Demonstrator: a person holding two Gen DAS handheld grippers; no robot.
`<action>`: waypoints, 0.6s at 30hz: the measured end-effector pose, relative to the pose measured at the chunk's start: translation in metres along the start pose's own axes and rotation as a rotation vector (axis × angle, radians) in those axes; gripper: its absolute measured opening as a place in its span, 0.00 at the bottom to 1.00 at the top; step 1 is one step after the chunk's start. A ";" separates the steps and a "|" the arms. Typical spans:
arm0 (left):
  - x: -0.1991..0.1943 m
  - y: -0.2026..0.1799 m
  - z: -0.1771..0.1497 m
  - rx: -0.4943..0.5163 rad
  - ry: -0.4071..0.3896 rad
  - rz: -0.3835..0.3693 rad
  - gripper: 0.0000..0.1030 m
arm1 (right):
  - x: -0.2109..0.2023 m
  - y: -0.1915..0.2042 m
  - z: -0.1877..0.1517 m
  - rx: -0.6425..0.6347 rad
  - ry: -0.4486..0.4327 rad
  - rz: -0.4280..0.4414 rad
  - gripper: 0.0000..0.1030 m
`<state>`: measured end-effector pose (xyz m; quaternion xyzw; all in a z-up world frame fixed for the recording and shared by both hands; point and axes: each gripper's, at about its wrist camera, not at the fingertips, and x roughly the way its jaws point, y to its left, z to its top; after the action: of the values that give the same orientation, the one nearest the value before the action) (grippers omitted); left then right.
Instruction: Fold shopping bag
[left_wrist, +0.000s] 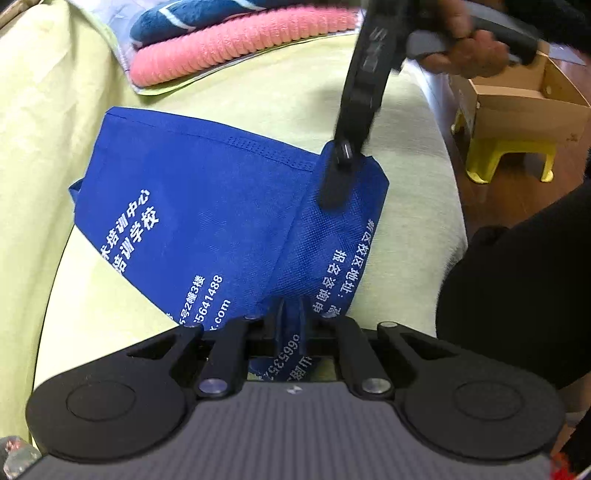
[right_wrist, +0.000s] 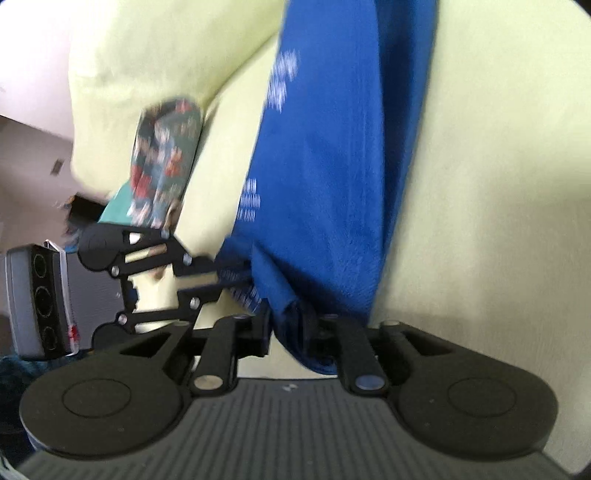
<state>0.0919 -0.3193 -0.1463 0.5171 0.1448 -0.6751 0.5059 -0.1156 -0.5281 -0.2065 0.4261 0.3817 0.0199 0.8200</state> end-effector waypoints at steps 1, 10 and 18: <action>0.000 -0.001 0.000 -0.007 -0.001 0.007 0.03 | -0.012 0.007 -0.008 -0.027 -0.090 -0.055 0.23; 0.000 -0.011 0.004 -0.018 0.011 0.068 0.00 | -0.009 0.106 -0.109 -0.586 -0.426 -0.441 0.08; 0.001 -0.020 0.000 0.020 -0.007 0.140 0.00 | 0.026 0.096 -0.086 -0.539 -0.320 -0.610 0.01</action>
<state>0.0754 -0.3107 -0.1542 0.5288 0.0996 -0.6411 0.5472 -0.1242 -0.3990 -0.1836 0.0623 0.3392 -0.1905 0.9191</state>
